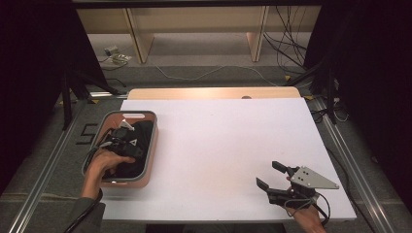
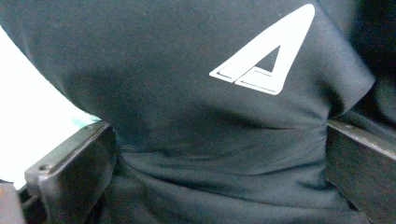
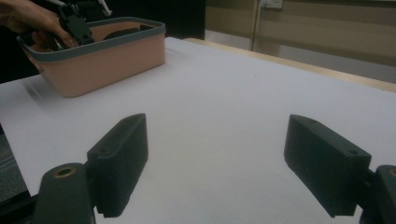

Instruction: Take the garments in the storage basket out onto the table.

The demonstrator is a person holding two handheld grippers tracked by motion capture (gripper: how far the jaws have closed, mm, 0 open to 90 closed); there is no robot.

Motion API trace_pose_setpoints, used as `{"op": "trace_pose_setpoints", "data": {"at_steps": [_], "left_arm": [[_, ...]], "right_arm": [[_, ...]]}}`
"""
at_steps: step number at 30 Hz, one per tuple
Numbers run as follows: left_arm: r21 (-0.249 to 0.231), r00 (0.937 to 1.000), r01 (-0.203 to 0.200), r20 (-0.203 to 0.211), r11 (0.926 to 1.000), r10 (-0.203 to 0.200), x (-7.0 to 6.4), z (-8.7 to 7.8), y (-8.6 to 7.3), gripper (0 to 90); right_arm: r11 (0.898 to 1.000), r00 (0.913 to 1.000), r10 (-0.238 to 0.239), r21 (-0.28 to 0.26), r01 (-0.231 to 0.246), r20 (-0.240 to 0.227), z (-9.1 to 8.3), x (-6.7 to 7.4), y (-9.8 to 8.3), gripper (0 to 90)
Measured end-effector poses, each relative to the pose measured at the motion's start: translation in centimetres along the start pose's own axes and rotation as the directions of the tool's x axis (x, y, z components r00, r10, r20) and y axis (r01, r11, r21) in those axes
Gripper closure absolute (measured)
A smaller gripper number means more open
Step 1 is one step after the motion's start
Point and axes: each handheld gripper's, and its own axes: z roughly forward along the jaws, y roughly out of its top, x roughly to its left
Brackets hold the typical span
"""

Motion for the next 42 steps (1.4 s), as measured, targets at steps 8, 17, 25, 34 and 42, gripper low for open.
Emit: {"op": "trace_pose_setpoints", "data": {"at_steps": [8,17,25,34,42], "left_arm": [[-0.107,0.9987,0.047,0.027,0.9932,-0.044,1.4,-0.8,-0.3,34.1],[-0.175,0.9993,0.037,0.001,0.9838,-0.037,1.6,-1.4,-0.4,65.7],[-0.244,0.9846,0.136,0.140,0.9602,-0.104,3.2,-2.1,-0.8,69.9],[-0.336,0.9566,0.214,0.262,0.9173,-0.127,4.1,-4.4,-1.1,71.6],[-0.414,0.9255,0.264,0.363,0.8711,-0.108,4.9,-6.6,-1.6,71.7]], "right_arm": [[1.000,1.0000,-0.008,0.001,0.008,0.004,-0.1,0.0,0.0,23.1],[1.000,1.0000,-0.006,0.002,0.006,0.005,-0.1,0.0,0.0,24.2],[1.000,1.0000,-0.004,0.000,0.004,0.007,-0.1,-0.1,0.1,24.8],[1.000,1.0000,-0.001,-0.010,0.001,0.005,-0.1,-0.1,0.1,25.0],[1.000,1.0000,-0.001,-0.007,0.001,0.008,-0.2,-0.1,0.1,25.0]]}}
